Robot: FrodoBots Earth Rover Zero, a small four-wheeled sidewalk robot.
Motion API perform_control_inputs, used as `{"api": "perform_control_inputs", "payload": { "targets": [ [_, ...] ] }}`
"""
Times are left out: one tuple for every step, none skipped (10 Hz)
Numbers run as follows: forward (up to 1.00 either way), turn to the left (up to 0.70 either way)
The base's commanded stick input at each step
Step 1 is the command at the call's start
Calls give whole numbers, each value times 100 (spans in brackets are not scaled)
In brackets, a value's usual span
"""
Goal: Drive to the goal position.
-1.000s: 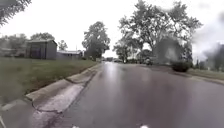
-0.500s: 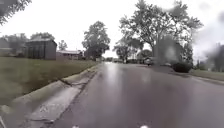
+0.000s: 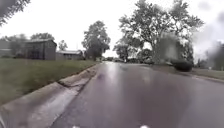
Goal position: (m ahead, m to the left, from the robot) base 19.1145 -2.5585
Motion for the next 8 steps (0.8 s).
{"api": "perform_control_inputs", "payload": {
  "targets": [
    [50,0],
    [50,0],
    [50,0],
    [50,0],
    [50,0],
    [50,0],
    [50,0],
    [50,0]
  ]
}}
